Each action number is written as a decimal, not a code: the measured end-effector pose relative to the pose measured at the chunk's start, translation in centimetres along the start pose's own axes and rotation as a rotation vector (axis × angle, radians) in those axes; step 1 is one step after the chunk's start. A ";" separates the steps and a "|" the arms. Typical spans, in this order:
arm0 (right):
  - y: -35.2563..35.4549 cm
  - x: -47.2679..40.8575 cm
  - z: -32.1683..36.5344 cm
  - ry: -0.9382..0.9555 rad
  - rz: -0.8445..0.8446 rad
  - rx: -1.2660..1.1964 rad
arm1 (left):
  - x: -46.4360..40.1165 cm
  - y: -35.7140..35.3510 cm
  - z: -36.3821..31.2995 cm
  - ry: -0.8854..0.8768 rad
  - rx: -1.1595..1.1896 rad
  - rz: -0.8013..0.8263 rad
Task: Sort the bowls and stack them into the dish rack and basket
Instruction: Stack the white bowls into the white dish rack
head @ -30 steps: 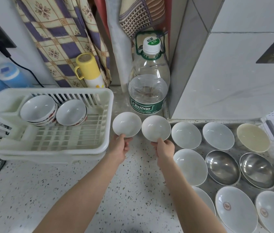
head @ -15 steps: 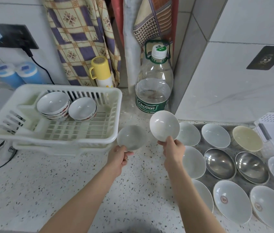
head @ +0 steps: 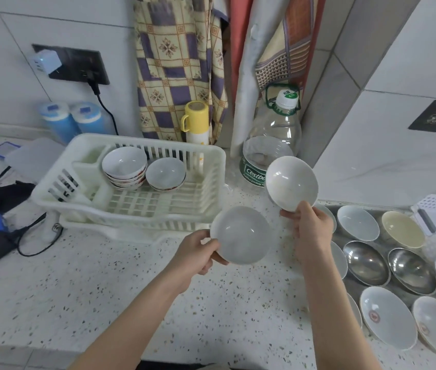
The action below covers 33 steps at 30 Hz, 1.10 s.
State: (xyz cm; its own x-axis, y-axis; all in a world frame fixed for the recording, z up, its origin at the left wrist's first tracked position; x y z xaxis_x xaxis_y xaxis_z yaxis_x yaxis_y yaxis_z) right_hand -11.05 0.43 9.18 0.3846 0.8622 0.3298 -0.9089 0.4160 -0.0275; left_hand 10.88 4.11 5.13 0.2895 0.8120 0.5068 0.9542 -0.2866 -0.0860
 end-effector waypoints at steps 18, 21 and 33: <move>-18.5 -0.2 -1.7 0.039 0.221 0.244 | 4.1 20.7 -1.1 -0.149 0.260 -0.346; -21.0 -1.0 -2.1 0.020 0.247 0.329 | 3.8 23.1 -1.5 -0.206 0.315 -0.362; -25.9 -3.8 -5.0 -0.077 0.230 0.402 | 0.2 26.7 -3.5 -0.298 0.368 -0.327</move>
State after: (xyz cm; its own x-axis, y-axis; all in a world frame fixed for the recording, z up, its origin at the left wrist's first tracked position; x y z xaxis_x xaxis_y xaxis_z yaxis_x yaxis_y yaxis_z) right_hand 11.82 -12.17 3.93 0.1667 0.8884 0.4278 -0.9653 0.0586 0.2545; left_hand 36.13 -5.15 5.98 -0.0674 0.9521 0.2983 0.9457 0.1562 -0.2851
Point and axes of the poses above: each hand's wrist, its own x-axis away from the middle knuckle, its own y-axis out of the back of the hand, z = x × y, the point moved 1 cm from there along -x, towards the middle knuckle, and after that the axes turned 10 degrees about z, right-handed, at the moved point
